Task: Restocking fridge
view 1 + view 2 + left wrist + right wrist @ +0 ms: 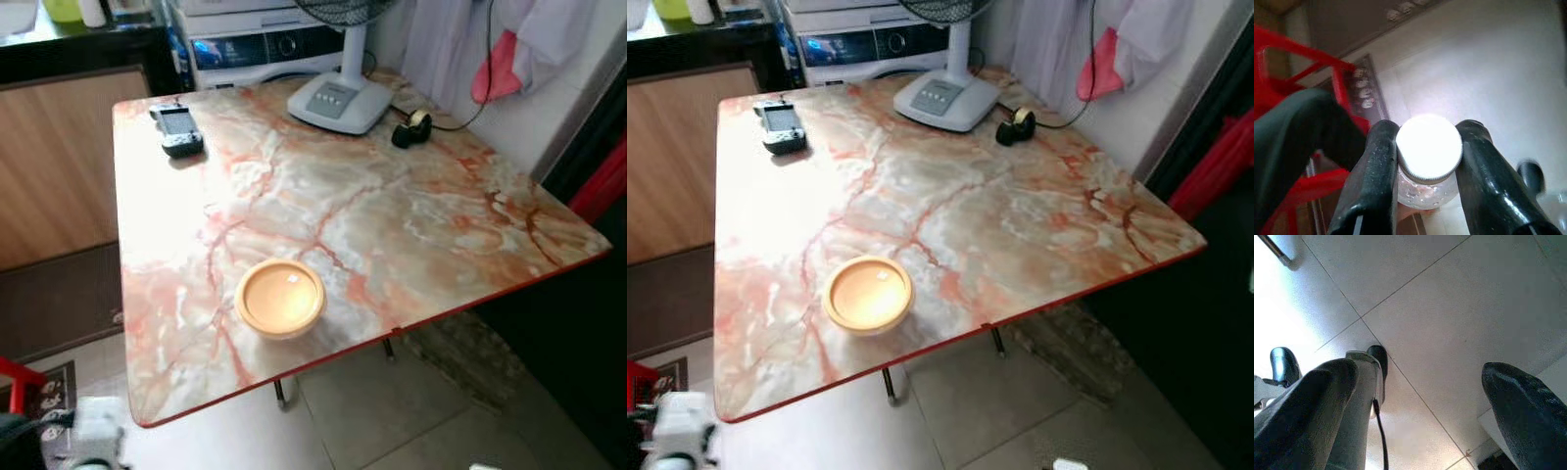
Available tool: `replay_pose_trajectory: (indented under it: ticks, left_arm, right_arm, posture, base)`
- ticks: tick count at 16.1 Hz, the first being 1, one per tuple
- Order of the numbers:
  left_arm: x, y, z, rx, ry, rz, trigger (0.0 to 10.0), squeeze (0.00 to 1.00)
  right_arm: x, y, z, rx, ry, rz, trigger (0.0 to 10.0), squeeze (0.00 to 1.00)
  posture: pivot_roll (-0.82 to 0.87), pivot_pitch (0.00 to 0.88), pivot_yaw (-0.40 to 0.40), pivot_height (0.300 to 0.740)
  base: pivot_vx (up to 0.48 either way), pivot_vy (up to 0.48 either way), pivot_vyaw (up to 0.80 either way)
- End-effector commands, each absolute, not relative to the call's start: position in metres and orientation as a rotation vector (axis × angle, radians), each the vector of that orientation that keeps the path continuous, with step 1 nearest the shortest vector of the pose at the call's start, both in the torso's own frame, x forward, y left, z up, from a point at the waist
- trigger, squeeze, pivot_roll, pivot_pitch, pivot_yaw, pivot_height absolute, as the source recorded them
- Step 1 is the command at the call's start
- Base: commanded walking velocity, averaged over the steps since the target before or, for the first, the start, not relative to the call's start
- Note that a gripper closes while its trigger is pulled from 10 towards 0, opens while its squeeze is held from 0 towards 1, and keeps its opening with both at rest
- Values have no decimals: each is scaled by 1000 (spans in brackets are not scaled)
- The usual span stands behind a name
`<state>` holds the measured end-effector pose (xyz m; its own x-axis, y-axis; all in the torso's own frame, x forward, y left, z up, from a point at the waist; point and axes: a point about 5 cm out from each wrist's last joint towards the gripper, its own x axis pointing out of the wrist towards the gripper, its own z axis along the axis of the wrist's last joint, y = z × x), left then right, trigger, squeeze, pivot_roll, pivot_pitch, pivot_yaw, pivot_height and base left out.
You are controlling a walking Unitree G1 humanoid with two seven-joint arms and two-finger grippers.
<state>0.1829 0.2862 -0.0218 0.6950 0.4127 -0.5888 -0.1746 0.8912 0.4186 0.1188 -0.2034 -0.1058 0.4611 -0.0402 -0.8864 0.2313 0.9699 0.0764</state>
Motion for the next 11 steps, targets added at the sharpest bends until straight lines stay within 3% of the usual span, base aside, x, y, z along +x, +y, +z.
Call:
replay_pose_trajectory:
  ticks: [1,6,11]
  left_arm:
    - [174,279,-37,371,781,272,10000,0]
    - [171,251,-65,390,865,126,10000,0]
    - [160,228,-83,280,924,149,10000,0]
  right_arm:
    - [117,-207,-106,200,1084,-188,10000,0]
    - [125,-214,-102,189,1062,-208,10000,0]
    - [131,-227,-98,124,1052,-194,10000,0]
  posture:
    - [170,60,-65,740]
    - [105,8,-60,740]
    - [51,5,-53,740]
  base:
    - [0,0,0]
    - [0,0,0]
    - [0,0,0]
